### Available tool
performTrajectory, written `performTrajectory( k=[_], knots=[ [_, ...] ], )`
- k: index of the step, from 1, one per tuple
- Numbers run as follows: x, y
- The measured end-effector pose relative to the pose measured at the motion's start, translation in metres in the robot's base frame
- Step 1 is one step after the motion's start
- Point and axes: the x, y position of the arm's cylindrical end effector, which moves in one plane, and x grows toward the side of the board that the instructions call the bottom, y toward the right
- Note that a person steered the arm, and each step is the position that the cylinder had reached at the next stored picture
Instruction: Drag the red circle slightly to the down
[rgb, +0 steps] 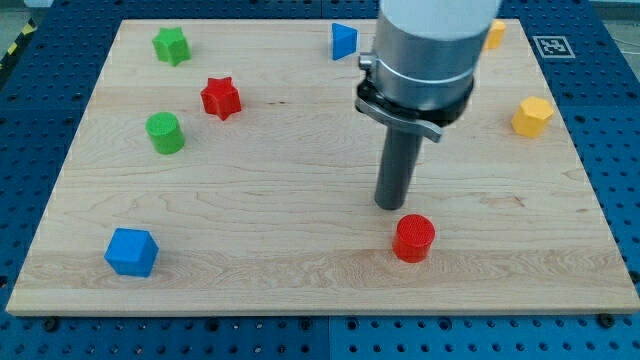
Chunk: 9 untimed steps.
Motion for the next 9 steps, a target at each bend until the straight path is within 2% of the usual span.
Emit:
performTrajectory(
  k=[3,4,5,6,7,9],
  knots=[
    [-0.016,-0.009],
    [-0.017,0.004],
    [-0.017,0.04],
    [0.004,0.07],
    [0.027,0.077],
    [0.045,0.075]
  ],
)
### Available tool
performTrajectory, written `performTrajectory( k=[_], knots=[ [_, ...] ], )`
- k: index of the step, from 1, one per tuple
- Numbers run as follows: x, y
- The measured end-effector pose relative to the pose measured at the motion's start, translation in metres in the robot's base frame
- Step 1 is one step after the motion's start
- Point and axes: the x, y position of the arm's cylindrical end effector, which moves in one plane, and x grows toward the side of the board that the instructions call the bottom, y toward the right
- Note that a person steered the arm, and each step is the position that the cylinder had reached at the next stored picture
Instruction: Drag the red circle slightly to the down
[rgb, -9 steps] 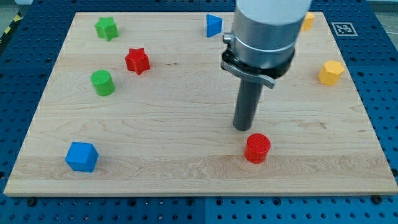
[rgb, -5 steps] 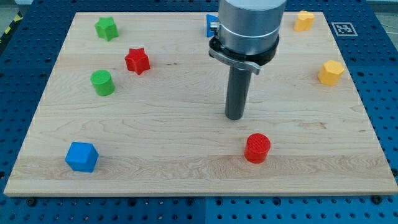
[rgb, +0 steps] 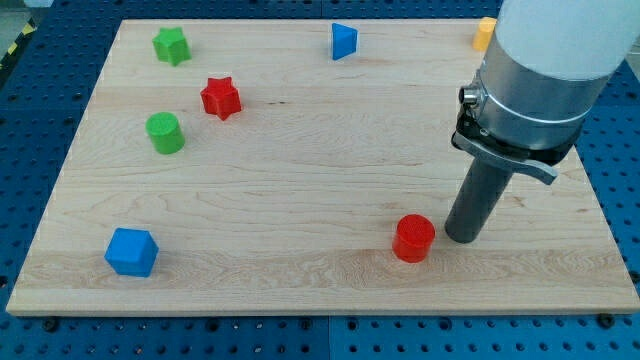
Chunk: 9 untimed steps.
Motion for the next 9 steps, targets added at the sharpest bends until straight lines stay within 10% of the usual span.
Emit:
performTrajectory(
  k=[9],
  knots=[
    [-0.015,-0.03]
  ],
)
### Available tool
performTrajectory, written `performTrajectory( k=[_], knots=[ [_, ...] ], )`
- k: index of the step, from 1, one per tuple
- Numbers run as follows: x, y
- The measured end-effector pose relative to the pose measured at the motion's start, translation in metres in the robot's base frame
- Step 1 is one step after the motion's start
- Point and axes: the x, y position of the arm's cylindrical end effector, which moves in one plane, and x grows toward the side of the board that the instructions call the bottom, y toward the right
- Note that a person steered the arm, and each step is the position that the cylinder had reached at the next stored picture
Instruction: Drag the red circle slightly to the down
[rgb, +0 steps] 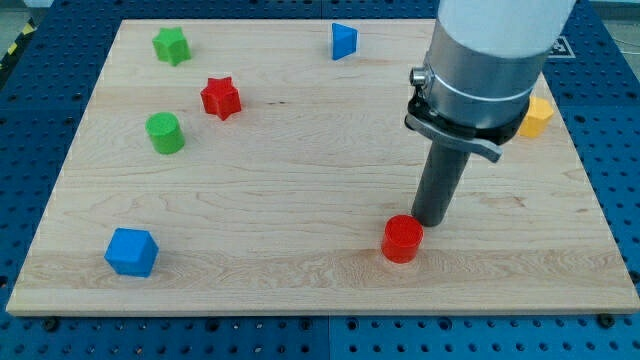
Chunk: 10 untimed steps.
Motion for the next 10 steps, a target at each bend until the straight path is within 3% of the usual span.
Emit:
performTrajectory(
  k=[8,10],
  knots=[
    [0.009,-0.021],
    [-0.022,-0.041]
  ],
)
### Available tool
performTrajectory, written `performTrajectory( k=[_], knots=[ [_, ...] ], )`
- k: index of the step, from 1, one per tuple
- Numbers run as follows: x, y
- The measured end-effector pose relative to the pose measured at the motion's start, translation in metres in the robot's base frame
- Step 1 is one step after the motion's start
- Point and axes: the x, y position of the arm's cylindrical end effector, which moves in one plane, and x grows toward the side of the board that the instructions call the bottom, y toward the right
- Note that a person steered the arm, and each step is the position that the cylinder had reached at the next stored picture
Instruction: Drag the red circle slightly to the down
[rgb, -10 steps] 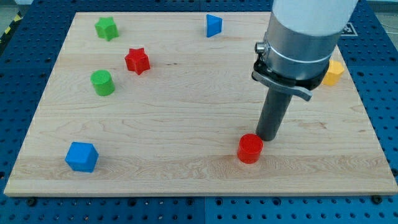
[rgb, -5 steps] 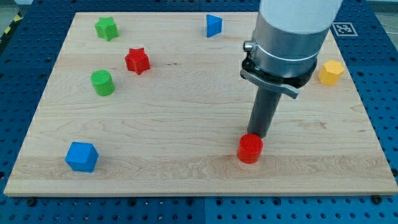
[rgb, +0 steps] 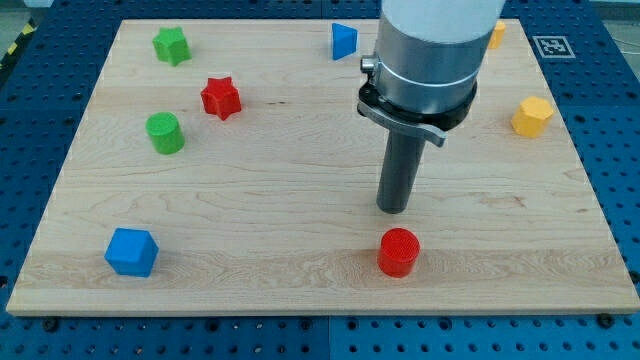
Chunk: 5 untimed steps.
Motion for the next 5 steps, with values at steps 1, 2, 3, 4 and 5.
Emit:
performTrajectory(
  k=[1,2,3,4,5],
  knots=[
    [-0.002,-0.027],
    [-0.013,-0.038],
    [-0.028,-0.05],
    [-0.044,-0.071],
    [-0.061,-0.099]
  ],
)
